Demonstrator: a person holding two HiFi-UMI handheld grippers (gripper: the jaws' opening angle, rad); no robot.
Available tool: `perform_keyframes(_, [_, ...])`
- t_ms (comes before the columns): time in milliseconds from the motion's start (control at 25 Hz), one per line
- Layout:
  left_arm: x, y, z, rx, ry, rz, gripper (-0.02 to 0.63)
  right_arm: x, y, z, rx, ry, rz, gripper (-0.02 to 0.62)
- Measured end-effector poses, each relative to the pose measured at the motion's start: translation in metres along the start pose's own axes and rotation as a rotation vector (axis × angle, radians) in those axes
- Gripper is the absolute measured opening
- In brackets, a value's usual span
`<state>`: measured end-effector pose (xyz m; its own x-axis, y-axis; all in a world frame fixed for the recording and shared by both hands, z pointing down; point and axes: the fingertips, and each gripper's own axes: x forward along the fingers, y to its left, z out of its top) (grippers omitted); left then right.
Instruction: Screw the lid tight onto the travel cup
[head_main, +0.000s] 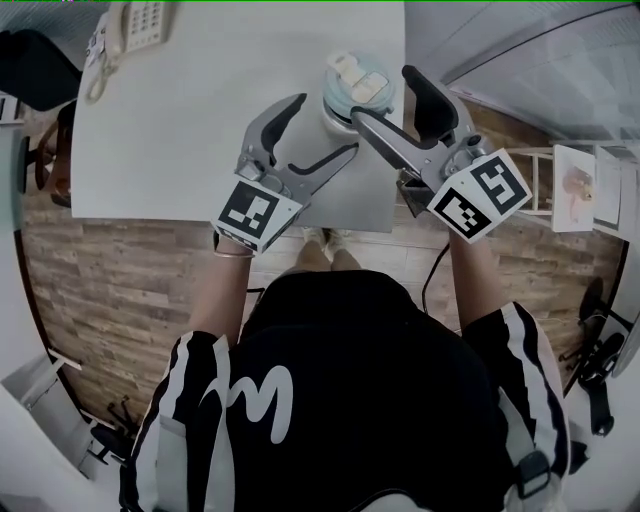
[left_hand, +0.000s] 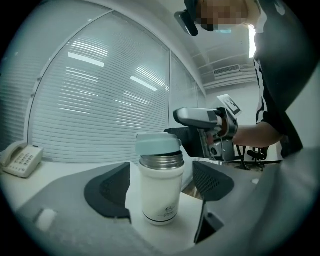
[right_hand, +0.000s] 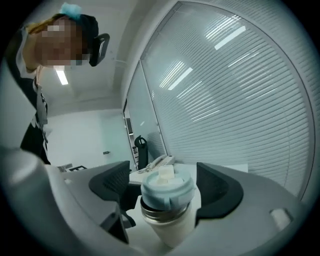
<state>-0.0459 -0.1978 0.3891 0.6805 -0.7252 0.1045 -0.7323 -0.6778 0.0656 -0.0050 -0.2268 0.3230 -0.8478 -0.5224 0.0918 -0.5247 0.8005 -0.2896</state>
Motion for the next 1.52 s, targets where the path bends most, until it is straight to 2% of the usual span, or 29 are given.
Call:
perform_keyframes(80, [0.006,-0.001,-0.005,0.005,0.014,-0.008,0.394,0.009,-0.003,-0.004,-0.024,0.025,0.012,0.422])
perform_keyframes(280, [0.020,0.004,-0.012,0.019,0.045,0.008,0.399,0.027,-0.004,-0.018,-0.085,0.115,0.059,0.453])
perform_keyframes(480, [0.033,-0.001,-0.019,0.012,0.073,-0.018,0.399,0.038,-0.006,-0.020,-0.093,0.153,0.073,0.454])
perform_keyframes(800, [0.038,-0.001,-0.020,0.005,0.050,-0.022,0.397,0.044,-0.005,-0.029,-0.137,0.217,0.105,0.441])
perform_keyframes(1360, [0.036,-0.004,-0.025,0.041,0.079,-0.041,0.385,0.036,0.016,-0.011,-0.267,0.097,0.137,0.437])
perform_keyframes(1520, [0.032,-0.002,-0.033,0.062,0.104,-0.040,0.344,0.034,0.018,-0.016,-0.281,0.089,0.128,0.437])
